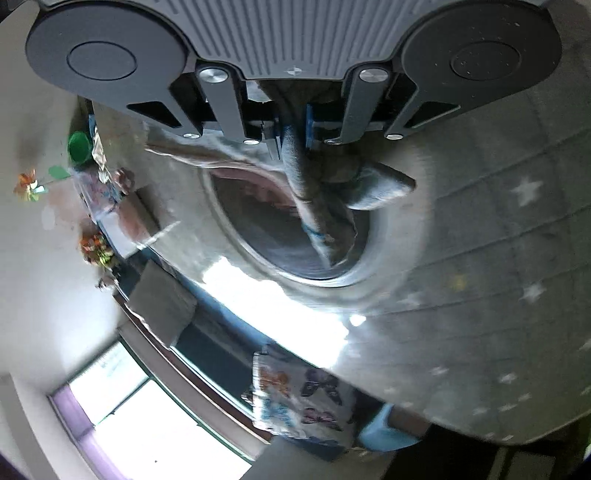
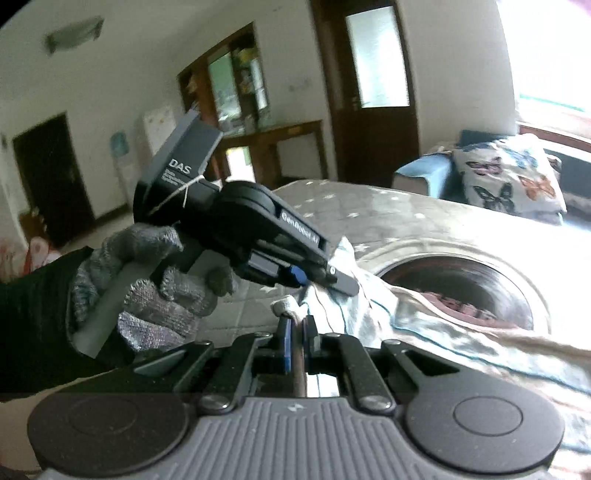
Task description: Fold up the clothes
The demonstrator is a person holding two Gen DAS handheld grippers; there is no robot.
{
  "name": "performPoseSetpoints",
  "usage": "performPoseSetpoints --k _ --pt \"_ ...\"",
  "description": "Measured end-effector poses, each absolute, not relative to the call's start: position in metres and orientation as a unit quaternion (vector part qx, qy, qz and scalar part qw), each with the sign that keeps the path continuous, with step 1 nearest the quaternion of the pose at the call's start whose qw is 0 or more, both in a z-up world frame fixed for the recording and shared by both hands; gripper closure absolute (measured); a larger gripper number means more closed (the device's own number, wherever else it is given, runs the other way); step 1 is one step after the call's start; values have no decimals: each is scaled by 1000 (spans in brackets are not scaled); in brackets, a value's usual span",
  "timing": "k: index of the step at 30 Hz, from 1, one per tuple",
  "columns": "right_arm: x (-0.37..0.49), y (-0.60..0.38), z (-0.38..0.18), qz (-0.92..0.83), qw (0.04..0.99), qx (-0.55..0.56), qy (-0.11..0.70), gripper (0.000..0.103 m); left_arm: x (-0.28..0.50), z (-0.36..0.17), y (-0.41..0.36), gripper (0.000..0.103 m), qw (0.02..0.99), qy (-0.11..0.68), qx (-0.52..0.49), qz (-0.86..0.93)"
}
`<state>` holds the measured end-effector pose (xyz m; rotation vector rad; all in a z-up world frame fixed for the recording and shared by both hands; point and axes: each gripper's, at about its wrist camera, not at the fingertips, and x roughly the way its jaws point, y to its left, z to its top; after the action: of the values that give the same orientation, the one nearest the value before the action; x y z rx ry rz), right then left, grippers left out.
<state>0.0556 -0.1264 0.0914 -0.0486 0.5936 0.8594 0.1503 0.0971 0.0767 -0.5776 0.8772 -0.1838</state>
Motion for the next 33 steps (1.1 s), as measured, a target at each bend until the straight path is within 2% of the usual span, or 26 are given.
performPoseSetpoints --k 14,24,27,30,32,33 --pt "77 -277 78 265 918 93 282 98 195 82 -84 94 859 454 -177 -157" --pt "68 -358 50 184 926 132 302 97 209 57 -166 92 846 484 -122 -187" --pt "69 -366 41 169 924 135 315 89 209 50 -173 85 841 489 -114 -200" --pt "69 -375 35 157 922 143 324 88 207 49 -173 78 840 485 -113 -216" --pt "67 -379 35 149 922 145 326 84 205 50 -172 66 839 481 -115 -228" --pt "66 -381 36 146 923 144 325 82 202 51 -170 63 839 477 -116 -235"
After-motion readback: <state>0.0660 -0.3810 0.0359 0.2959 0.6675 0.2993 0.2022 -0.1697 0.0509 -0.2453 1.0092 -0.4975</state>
